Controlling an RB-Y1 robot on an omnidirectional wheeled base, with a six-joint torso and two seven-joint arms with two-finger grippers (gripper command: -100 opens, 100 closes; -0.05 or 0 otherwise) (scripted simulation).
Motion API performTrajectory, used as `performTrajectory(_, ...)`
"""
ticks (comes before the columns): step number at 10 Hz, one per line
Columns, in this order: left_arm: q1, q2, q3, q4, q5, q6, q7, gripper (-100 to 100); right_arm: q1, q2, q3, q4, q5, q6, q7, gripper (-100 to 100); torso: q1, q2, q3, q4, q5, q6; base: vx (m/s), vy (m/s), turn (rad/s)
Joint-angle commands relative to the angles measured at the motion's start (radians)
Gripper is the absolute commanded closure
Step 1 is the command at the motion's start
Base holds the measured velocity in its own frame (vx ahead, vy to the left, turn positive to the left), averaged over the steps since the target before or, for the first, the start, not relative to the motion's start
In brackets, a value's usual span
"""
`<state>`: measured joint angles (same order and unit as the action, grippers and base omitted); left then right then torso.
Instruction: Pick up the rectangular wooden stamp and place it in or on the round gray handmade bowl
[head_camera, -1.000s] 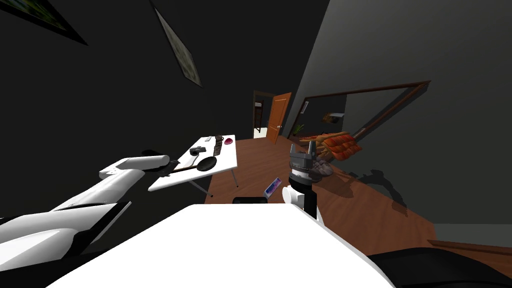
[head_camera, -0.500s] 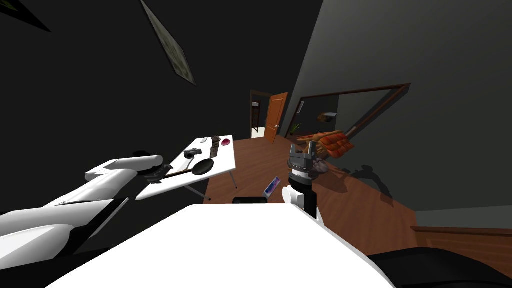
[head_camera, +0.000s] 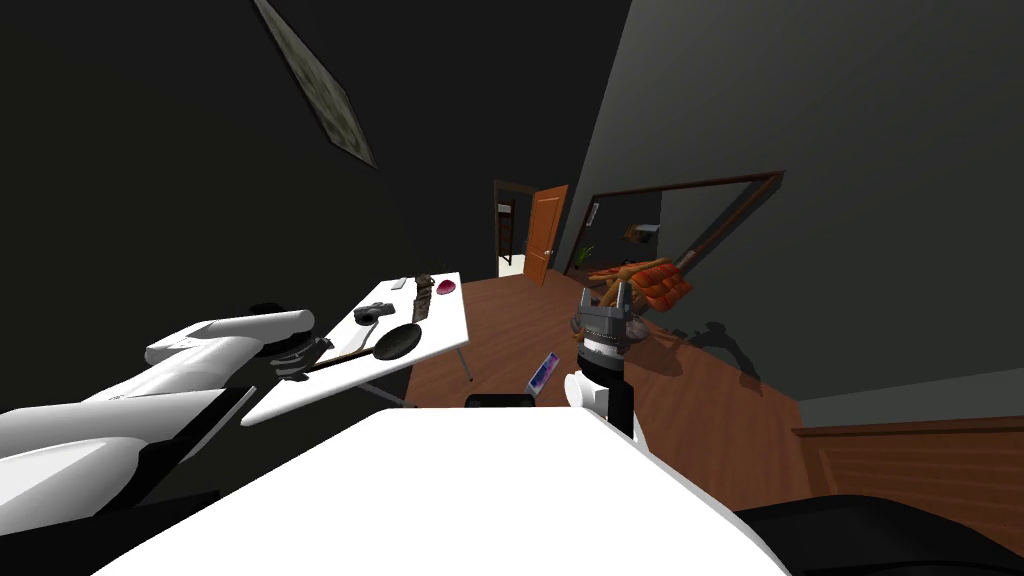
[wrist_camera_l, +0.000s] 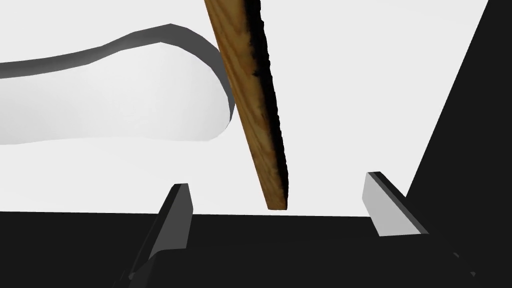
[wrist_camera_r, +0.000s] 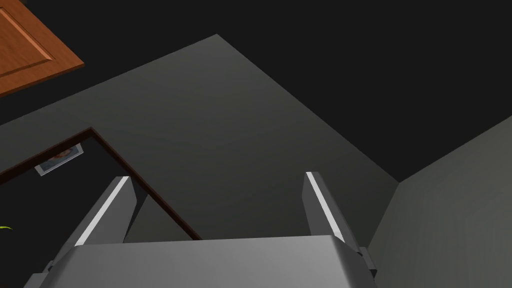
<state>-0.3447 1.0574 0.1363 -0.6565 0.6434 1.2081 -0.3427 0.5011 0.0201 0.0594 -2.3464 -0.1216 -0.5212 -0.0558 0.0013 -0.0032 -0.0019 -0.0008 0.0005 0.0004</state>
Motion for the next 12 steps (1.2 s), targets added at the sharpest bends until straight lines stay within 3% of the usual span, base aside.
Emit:
performTrajectory(1, -0.003, 0.020, -0.002, 0.050, 0.020, 0.050, 0.009, -100, 0.000, 0.000, 0.000, 0.000, 0.000, 0.000, 0.000, 0, 0.000, 0.000, 0.000, 0.000, 0.000, 0.000, 0.051, 0.052, -0.172)
performTrajectory(2, -0.003, 0.020, -0.002, 0.050, 0.020, 0.058, 0.009, -100, 0.000, 0.000, 0.000, 0.000, 0.000, 0.000, 0.000, 0, 0.001, 0.000, 0.000, 0.000, 0.000, 0.000, 0.027, 0.025, -0.070)
performTrajectory(7, -0.036, 0.048, -0.024, 0.173, 0.045, 0.162, 0.034, -100, 0.000, 0.000, 0.000, 0.000, 0.000, 0.000, 0.000, 0, 0.000, 0.000, 0.000, 0.000, 0.000, 0.000, 0.035, 0.043, -0.103)
performTrajectory(8, -0.038, 0.043, -0.023, 0.171, 0.041, 0.145, 0.028, -100, 0.000, 0.000, 0.000, 0.000, 0.000, 0.000, 0.000, 0, 0.001, 0.000, 0.000, 0.000, 0.000, -0.001, 0.011, 0.025, -0.013)
performTrajectory(9, -0.039, 0.044, -0.024, 0.174, 0.042, 0.148, 0.029, 0, 0.000, 0.000, 0.000, 0.000, 0.000, 0.000, 0.000, 0, -0.001, 0.001, 0.001, 0.000, 0.000, -0.001, 0.000, 0.000, 0.000)
performTrajectory(10, -0.038, 0.016, -0.024, 0.187, 0.028, 0.121, 0.048, -100, 0.000, 0.000, 0.000, 0.000, 0.000, 0.000, 0.000, 0, -0.002, 0.002, 0.001, 0.000, 0.000, -0.001, -0.050, 0.042, -0.077)
performTrajectory(11, -0.038, 0.002, -0.024, 0.193, 0.021, 0.108, 0.057, -100, 0.000, 0.000, 0.000, 0.000, 0.000, 0.000, 0.000, 0, 0.000, 0.005, 0.003, 0.001, 0.000, 0.000, -0.075, 0.083, -0.083)
performTrajectory(12, -0.028, 0.014, -0.020, 0.173, 0.030, 0.123, 0.051, -100, 0.000, 0.000, 0.000, 0.000, 0.000, 0.000, 0.000, 0, 0.005, 0.006, 0.003, 0.000, 0.004, -0.001, -0.032, 0.035, -0.023)
